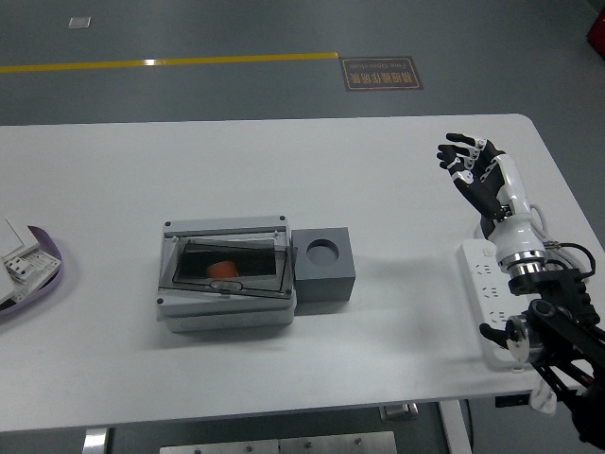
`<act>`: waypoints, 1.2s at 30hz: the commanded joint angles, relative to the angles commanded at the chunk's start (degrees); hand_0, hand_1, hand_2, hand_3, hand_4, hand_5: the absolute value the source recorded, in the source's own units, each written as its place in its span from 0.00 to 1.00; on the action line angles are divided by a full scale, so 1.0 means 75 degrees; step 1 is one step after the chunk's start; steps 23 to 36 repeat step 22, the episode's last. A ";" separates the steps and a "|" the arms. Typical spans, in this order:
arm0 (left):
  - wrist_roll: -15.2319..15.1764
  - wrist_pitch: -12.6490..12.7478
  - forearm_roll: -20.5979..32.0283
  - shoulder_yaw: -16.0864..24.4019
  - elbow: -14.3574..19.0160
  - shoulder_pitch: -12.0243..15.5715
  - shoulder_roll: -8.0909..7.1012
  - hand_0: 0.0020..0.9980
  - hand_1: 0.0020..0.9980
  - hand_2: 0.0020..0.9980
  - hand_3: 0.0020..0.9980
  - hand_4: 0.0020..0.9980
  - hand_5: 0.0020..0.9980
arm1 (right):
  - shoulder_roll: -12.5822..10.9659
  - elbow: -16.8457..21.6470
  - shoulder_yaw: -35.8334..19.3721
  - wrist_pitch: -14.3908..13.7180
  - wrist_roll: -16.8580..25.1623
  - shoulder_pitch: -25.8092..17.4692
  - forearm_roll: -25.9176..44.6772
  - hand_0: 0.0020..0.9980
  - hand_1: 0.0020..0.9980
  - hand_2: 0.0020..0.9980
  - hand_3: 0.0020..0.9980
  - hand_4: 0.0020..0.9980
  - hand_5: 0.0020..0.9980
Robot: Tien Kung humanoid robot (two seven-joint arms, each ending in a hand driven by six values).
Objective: Pick up the cylinder from the cube,place it in the box,flap close box
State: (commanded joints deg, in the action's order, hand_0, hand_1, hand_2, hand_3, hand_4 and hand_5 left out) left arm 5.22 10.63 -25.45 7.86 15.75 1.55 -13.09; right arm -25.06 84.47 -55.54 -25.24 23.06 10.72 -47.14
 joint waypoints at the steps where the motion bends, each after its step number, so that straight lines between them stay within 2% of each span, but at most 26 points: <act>1: 0.0006 0.0000 -0.0007 0.0015 -0.0005 -0.0011 -0.0005 0.51 0.56 0.56 0.61 0.72 0.17 | -0.0011 0.0014 0.0033 -0.0003 -0.0021 0.0022 -0.0070 0.67 0.64 0.62 0.64 0.74 0.37; 16: 0.0135 -0.0032 -0.0125 0.0208 -0.0050 -0.0008 0.0164 0.51 0.56 0.56 0.59 0.72 0.17 | 0.0093 0.0080 0.0466 0.0043 0.0030 0.0300 -0.0128 0.69 0.65 0.62 0.65 0.75 0.36; 36: 0.0119 -0.0018 -0.0101 0.0214 -0.0061 -0.0009 0.0187 0.51 0.56 0.56 0.59 0.72 0.17 | 0.0133 0.0102 0.0515 0.0045 0.0029 0.0311 -0.0140 0.69 0.65 0.62 0.65 0.75 0.36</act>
